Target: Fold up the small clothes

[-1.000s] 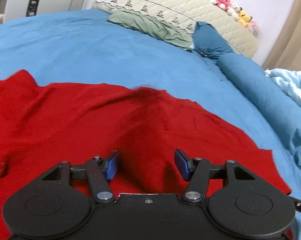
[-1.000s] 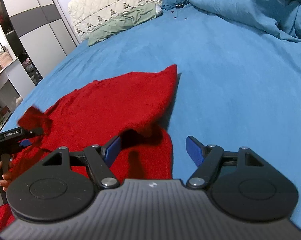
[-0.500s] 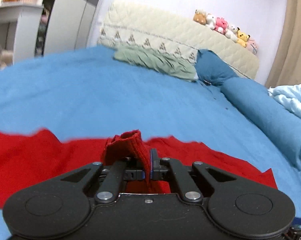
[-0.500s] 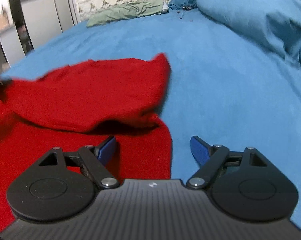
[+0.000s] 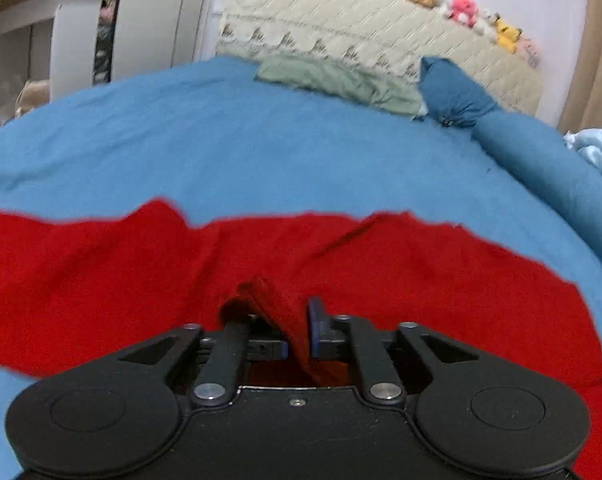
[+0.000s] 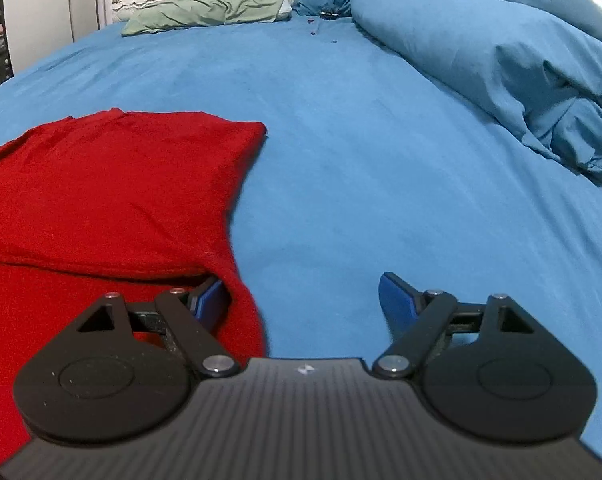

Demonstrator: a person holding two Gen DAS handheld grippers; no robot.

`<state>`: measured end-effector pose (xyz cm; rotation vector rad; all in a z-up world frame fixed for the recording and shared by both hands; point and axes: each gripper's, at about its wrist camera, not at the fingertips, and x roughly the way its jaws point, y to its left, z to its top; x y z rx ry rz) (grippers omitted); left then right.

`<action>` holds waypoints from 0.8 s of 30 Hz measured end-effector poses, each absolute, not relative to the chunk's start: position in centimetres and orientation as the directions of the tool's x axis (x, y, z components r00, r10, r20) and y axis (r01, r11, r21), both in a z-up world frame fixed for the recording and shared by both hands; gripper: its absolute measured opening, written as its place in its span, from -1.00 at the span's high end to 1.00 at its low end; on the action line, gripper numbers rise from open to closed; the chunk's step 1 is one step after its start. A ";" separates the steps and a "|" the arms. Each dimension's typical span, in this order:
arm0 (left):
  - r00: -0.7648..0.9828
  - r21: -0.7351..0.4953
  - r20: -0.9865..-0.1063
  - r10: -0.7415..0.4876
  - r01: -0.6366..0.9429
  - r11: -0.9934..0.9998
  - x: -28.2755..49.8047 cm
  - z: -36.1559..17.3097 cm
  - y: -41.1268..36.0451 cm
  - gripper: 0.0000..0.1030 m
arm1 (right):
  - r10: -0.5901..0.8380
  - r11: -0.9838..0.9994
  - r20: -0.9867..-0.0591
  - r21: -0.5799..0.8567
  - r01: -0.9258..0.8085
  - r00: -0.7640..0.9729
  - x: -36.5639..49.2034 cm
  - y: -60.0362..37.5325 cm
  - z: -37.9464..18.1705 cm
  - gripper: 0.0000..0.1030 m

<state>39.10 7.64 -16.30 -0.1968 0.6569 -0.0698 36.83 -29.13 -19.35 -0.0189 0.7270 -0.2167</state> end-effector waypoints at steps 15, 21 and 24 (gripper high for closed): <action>0.761 -0.065 -0.639 -0.113 0.093 0.994 41.1 -14.2 8.1 -0.06 | 0.046 0.999 -0.614 0.010 -0.050 0.788 38.7 -22.4 -15.0 -0.87; 0.751 0.014 -0.655 -0.081 0.119 0.993 41.8 -16.0 6.9 0.85 | 0.043 0.999 -0.634 0.016 -0.043 0.772 40.1 -22.4 -16.3 -0.87; 0.858 0.086 -0.511 -0.057 0.117 0.989 39.2 -14.2 5.8 0.84 | 0.038 0.999 -0.638 0.011 -0.040 0.769 39.9 -22.0 -16.7 -0.87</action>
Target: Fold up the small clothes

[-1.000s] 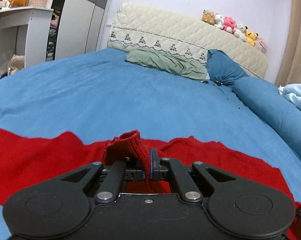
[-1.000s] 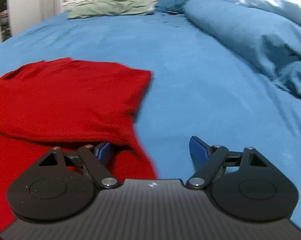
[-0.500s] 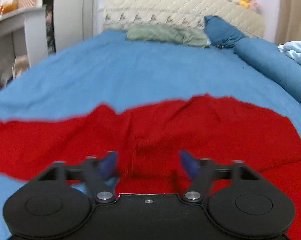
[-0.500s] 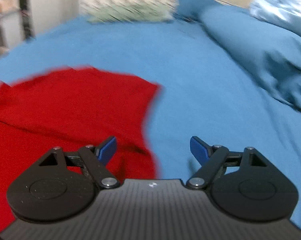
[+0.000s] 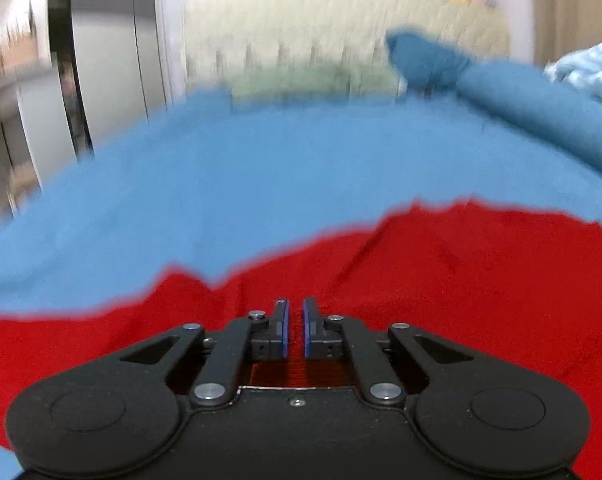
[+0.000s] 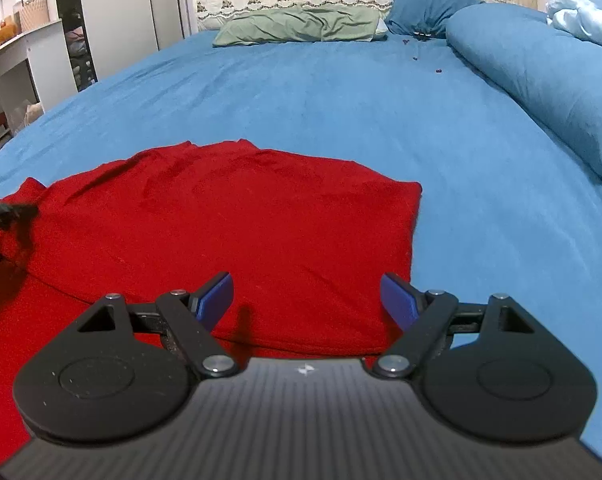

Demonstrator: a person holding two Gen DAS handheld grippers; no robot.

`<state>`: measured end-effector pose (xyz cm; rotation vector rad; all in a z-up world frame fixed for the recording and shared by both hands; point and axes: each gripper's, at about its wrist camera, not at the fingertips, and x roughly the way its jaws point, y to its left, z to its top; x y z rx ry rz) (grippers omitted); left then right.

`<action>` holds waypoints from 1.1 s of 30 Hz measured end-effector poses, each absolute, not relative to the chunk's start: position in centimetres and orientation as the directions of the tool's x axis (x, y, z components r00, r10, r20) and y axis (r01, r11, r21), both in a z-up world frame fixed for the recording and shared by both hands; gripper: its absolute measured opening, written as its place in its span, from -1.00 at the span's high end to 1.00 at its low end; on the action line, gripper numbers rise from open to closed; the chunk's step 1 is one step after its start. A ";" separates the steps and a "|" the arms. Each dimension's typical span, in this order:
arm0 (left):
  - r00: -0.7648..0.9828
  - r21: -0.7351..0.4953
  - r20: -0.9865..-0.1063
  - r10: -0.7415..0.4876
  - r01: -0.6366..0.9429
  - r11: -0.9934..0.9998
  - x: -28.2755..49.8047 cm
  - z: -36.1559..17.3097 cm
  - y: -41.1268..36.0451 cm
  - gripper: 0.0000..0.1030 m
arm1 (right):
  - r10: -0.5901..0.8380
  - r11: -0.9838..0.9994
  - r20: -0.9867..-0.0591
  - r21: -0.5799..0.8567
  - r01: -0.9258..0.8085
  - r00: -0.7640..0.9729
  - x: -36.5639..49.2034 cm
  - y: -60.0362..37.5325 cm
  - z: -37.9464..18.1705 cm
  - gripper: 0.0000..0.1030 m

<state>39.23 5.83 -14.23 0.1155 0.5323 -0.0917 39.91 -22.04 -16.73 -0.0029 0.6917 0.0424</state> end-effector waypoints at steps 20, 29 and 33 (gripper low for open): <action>0.765 -0.143 -0.614 -0.198 0.139 0.980 40.3 -16.6 7.3 -0.29 | 0.075 0.997 -0.665 0.029 -0.074 0.743 39.1 -24.1 -20.0 -0.87; 0.760 -0.144 -0.614 -0.213 0.158 0.977 39.2 -16.6 7.1 -0.72 | 0.128 0.991 -0.587 0.110 -0.078 0.799 44.2 -23.5 -17.6 -0.88; 0.758 -0.132 -0.619 -0.208 0.161 0.978 39.1 -16.8 6.9 -0.72 | 0.056 0.990 -0.650 0.134 0.042 0.758 48.8 -24.6 -19.1 -0.88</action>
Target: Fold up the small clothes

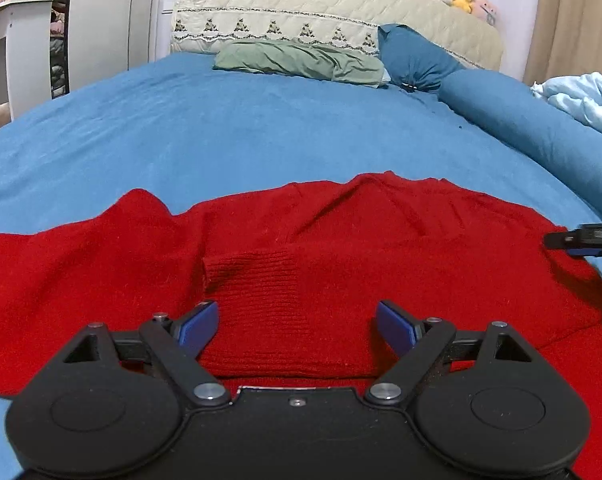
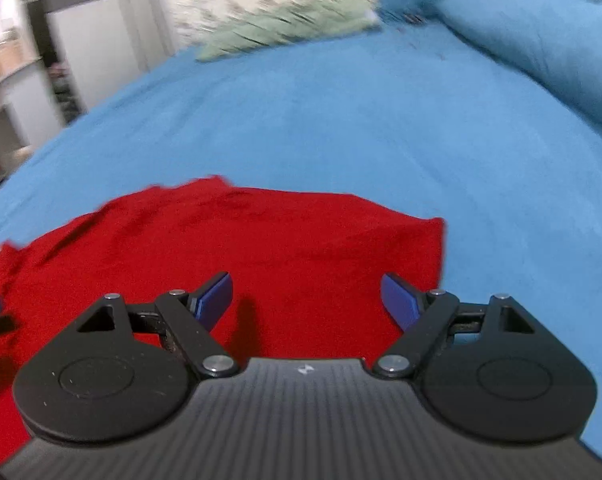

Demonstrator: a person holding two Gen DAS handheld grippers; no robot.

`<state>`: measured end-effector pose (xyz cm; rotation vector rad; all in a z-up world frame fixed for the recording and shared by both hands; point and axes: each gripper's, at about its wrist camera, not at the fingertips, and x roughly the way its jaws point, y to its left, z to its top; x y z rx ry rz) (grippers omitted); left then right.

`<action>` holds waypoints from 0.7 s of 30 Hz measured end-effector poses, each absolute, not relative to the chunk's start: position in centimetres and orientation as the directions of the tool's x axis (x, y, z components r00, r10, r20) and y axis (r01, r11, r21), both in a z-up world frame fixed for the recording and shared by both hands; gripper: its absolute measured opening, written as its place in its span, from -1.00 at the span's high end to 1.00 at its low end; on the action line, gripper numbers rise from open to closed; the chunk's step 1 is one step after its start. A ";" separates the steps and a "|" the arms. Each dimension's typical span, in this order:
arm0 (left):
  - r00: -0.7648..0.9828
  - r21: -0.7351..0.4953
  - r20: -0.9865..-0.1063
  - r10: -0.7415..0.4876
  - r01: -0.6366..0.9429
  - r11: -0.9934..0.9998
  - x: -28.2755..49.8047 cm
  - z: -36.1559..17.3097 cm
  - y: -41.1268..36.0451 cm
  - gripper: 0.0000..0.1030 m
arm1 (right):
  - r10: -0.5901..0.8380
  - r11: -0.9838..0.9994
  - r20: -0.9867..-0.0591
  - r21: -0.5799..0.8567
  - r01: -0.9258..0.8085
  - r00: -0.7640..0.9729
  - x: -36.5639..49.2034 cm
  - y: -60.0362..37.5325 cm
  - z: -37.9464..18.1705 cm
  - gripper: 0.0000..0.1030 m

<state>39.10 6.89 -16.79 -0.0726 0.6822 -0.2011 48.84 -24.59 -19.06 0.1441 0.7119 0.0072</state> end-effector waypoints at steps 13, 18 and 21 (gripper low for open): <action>0.813 -0.180 -0.563 -0.148 0.054 0.982 35.3 -8.9 9.4 -0.70 | 0.087 0.994 -0.556 0.098 -0.038 0.827 42.6 -20.8 -10.9 -0.89; 0.854 -0.176 -0.515 -0.073 -0.021 0.984 31.5 -2.9 12.8 -0.98 | 0.186 0.983 -0.499 0.107 -0.153 0.847 37.0 -15.3 -5.7 -1.00; 0.872 -0.174 -0.488 -0.028 -0.066 0.982 29.7 -0.6 15.5 -0.99 | 0.257 0.966 -0.489 0.105 -0.236 0.834 36.2 -11.2 -3.5 -1.00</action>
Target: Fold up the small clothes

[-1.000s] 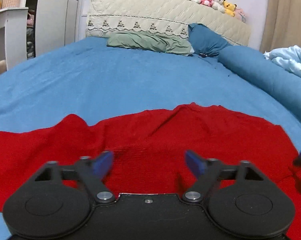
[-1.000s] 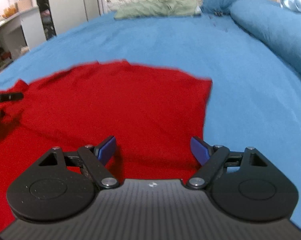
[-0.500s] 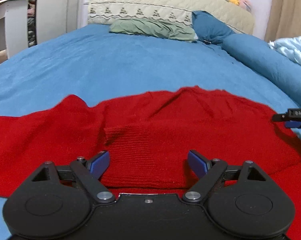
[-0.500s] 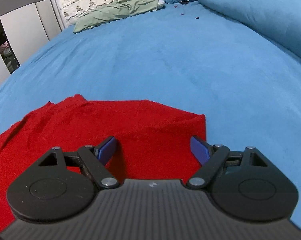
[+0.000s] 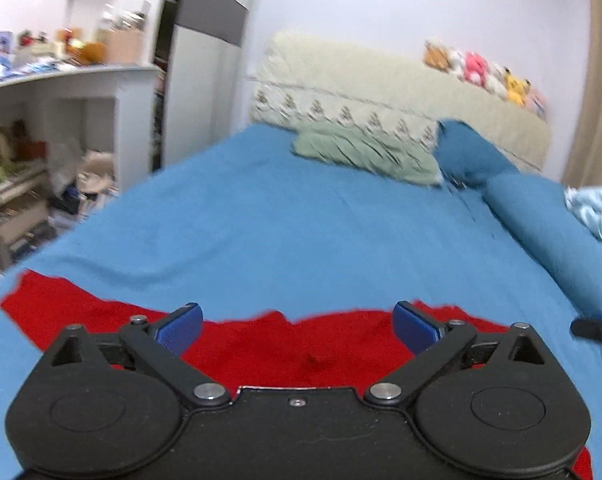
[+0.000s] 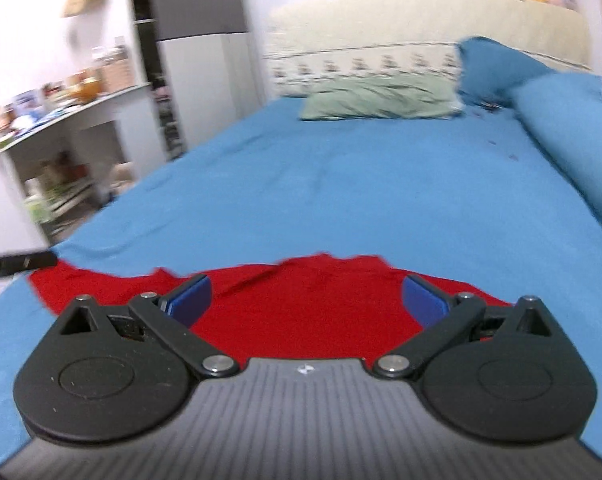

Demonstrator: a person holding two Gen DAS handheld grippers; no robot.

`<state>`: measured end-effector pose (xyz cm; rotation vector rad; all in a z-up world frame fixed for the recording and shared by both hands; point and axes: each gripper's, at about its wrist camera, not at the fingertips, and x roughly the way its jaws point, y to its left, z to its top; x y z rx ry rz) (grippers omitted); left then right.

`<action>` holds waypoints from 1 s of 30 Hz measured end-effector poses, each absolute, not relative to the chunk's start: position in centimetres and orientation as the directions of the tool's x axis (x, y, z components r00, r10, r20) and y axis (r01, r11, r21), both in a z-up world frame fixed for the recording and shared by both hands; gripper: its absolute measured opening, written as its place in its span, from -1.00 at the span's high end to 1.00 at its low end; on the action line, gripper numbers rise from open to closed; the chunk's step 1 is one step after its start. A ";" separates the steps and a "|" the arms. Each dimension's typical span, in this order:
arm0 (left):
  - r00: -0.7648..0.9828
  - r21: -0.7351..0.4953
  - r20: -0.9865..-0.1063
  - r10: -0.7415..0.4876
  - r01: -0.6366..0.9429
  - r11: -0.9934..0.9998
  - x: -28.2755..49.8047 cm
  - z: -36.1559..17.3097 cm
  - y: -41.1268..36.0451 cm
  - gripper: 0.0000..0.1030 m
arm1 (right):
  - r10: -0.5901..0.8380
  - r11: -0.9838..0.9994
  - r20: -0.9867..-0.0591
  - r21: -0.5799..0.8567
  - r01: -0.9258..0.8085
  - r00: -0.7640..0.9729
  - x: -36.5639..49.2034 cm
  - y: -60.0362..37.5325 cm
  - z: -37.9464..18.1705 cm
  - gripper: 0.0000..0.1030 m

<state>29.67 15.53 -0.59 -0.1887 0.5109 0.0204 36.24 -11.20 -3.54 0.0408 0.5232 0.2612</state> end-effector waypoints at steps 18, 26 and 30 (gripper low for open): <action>0.781 -0.363 -0.616 0.097 -0.392 0.846 31.5 -12.6 36.9 -0.47 | 0.362 0.928 -0.590 0.153 -0.341 0.722 38.6 4.0 -10.2 -1.00; 0.788 -0.404 -0.600 0.138 -0.448 0.798 34.1 -16.4 40.3 0.08 | 0.353 0.928 -0.607 0.132 -0.348 0.712 40.6 4.9 -13.6 -1.00; 0.777 -0.394 -0.604 0.179 -0.486 0.780 35.3 -16.8 40.9 0.66 | 0.358 0.926 -0.609 0.137 -0.351 0.707 41.2 5.2 -14.6 -1.00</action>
